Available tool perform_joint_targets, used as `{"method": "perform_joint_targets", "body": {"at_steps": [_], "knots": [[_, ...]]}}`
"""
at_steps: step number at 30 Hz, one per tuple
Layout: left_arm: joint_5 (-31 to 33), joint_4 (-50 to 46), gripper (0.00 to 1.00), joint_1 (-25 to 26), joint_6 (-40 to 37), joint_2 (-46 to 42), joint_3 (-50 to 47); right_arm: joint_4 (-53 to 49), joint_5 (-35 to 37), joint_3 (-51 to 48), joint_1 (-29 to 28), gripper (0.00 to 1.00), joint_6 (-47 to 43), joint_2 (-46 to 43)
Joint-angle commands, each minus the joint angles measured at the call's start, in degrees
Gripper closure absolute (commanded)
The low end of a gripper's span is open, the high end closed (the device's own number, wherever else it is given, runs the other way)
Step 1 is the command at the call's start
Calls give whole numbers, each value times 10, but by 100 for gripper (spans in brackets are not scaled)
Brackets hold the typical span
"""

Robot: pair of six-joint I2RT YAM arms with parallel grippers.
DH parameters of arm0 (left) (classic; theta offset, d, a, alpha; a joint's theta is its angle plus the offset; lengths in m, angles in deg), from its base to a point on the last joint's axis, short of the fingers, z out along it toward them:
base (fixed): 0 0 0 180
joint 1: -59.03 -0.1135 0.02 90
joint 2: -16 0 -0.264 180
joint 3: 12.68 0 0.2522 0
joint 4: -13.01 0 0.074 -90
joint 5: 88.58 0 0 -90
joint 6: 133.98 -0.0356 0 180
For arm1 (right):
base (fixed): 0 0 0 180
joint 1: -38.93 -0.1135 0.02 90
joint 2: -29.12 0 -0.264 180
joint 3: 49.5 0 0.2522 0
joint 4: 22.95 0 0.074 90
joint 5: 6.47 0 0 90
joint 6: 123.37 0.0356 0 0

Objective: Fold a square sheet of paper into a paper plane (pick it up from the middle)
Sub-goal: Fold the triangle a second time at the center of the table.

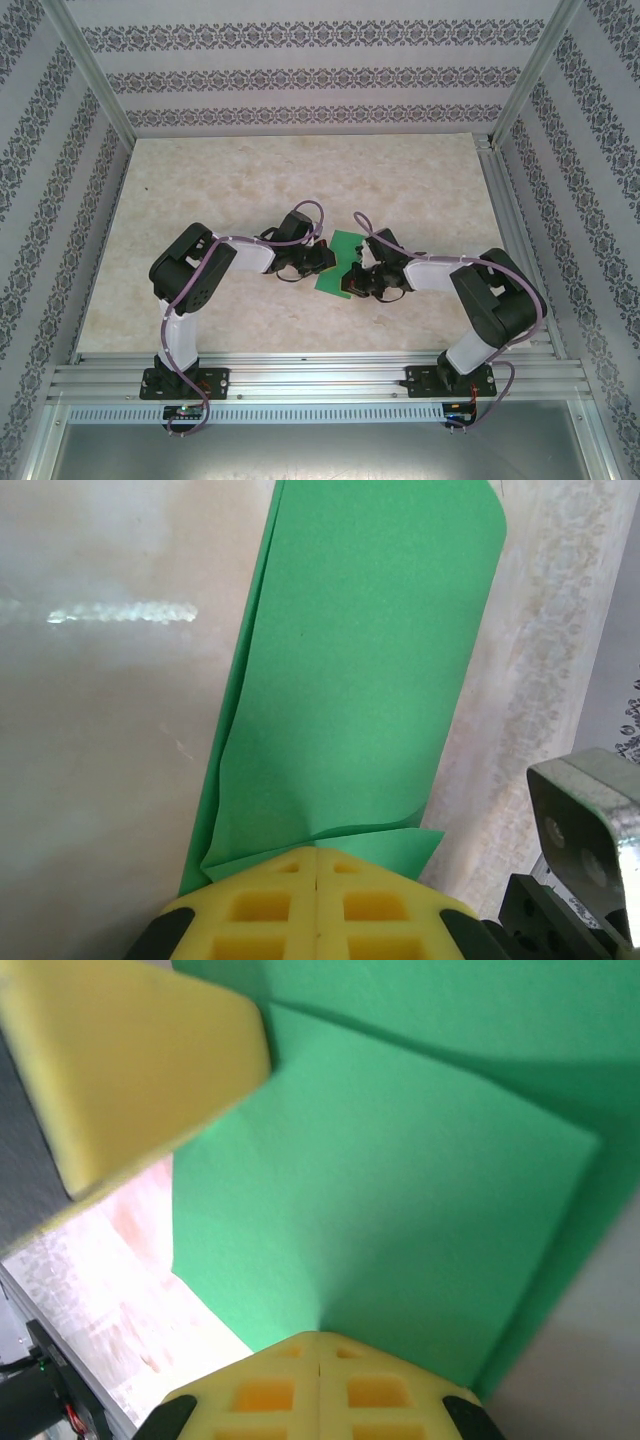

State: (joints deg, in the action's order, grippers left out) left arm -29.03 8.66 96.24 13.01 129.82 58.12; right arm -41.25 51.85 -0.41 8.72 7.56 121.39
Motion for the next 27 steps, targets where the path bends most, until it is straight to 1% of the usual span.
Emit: {"method": "perform_joint_targets", "body": {"at_steps": [1,12,21,24,27], "knots": [[64,-60,93,2,-20,38,-14,-75,-8,-29,6,99,-21,-10],[66,-66,94,1,-22,34,-16,-76,-10,-72,17,99,-29,-21],[66,-67,94,1,-22,30,-13,-141,-6,-77,17,100,-69,-50],[63,-65,93,1,-22,25,-13,-128,-10,-88,22,100,-62,-70],[56,-63,92,1,-25,16,-9,-142,-8,-70,43,98,-62,-109]]}}
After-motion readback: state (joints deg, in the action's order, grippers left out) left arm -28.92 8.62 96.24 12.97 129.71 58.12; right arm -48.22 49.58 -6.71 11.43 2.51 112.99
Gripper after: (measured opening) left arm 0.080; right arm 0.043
